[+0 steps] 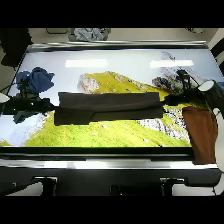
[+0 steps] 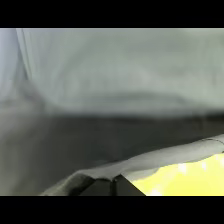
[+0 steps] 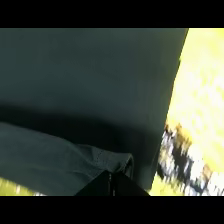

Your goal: Fold the shirts.

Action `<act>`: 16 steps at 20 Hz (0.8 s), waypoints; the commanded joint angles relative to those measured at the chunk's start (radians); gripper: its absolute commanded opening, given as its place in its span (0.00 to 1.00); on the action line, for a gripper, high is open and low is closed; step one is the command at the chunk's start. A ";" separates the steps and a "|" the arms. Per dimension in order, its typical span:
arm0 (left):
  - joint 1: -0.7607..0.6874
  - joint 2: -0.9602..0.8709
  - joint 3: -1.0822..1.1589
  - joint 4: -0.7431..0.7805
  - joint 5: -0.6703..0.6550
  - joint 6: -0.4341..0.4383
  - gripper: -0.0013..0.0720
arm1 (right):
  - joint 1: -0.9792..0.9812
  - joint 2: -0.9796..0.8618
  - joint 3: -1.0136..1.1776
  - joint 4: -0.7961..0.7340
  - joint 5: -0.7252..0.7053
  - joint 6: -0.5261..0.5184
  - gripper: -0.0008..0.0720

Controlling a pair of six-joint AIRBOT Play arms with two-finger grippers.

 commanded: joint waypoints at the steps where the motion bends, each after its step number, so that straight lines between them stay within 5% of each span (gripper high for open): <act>1: -0.002 -0.185 0.154 -0.005 0.015 -0.035 0.07 | 0.032 -0.159 0.171 0.000 -0.053 0.083 0.08; 9: -0.043 -0.404 0.275 -0.005 0.012 -0.095 0.11 | 0.032 -0.278 0.205 0.004 -0.018 0.095 0.09; 10: -0.039 -0.401 0.282 -0.004 0.010 -0.094 0.27 | 0.029 -0.272 0.209 0.004 -0.015 0.095 0.18; 11: -0.029 -0.399 0.303 -0.005 -0.011 -0.095 0.52 | 0.021 -0.262 0.219 0.000 0.000 0.090 0.40; 13: -0.010 -0.397 0.365 -0.004 -0.097 -0.091 0.57 | -0.009 -0.237 0.238 -0.001 0.031 0.061 0.81; 14: -0.002 -0.397 0.402 -0.005 -0.151 -0.092 0.57 | -0.029 -0.228 0.238 0.000 0.034 0.061 0.92; 16: -0.005 -0.397 0.463 -0.005 -0.232 -0.092 0.57 | -0.076 -0.238 0.238 0.027 0.066 0.074 0.94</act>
